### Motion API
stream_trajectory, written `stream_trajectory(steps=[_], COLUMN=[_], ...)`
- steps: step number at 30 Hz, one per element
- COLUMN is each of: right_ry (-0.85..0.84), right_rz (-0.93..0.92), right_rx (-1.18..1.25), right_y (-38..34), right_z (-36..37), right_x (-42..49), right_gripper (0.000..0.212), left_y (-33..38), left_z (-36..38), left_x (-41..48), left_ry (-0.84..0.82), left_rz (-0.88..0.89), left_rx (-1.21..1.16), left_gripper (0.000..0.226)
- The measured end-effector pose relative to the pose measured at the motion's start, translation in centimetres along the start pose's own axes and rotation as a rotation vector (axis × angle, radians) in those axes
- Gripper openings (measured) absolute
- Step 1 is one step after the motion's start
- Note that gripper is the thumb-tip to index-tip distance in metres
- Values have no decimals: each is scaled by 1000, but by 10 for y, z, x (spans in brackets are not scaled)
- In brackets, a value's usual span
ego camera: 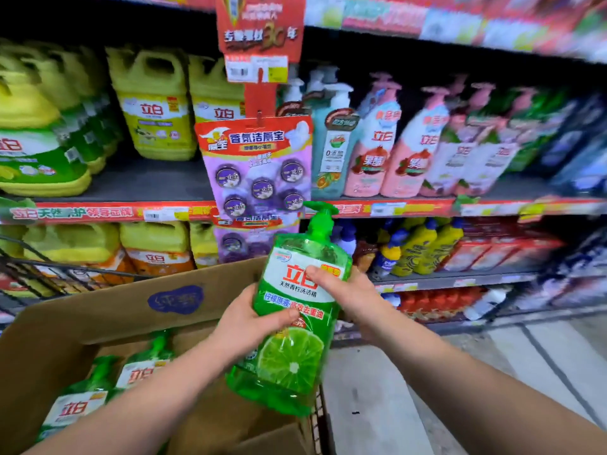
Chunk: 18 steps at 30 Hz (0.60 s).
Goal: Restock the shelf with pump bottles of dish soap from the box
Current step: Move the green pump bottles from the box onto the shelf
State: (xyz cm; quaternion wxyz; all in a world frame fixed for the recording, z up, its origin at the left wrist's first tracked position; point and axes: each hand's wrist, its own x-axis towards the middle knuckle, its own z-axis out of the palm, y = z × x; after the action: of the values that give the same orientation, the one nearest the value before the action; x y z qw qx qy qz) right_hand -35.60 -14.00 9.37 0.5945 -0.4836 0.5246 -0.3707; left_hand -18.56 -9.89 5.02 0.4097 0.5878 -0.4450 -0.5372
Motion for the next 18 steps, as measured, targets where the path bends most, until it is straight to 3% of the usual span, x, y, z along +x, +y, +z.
stream_trajectory(steps=[2, 4, 6, 8, 11, 18], right_ry=[65, 155, 222, 287, 370, 509], right_rz=[-13, -17, -23, -42, -57, -41], right_rx=[12, 23, 54, 65, 88, 157], right_y=[-3, -3, -1, 2, 9, 21], right_z=[-46, -95, -139, -186, -247, -345], right_x=[-23, -49, -75, -103, -143, -213], right_gripper=[11, 24, 28, 22, 9, 12], left_y=[12, 23, 30, 36, 39, 51], left_z=[46, 97, 146, 199, 269, 382], left_x=[-4, -10, -17, -27, -43, -68], left_ry=[-55, -111, -168, -237, -357, -562], left_rz=[27, 49, 83, 108, 107, 126], left_rx=[29, 63, 87, 70, 15, 50], left_gripper=[68, 75, 64, 59, 75, 77])
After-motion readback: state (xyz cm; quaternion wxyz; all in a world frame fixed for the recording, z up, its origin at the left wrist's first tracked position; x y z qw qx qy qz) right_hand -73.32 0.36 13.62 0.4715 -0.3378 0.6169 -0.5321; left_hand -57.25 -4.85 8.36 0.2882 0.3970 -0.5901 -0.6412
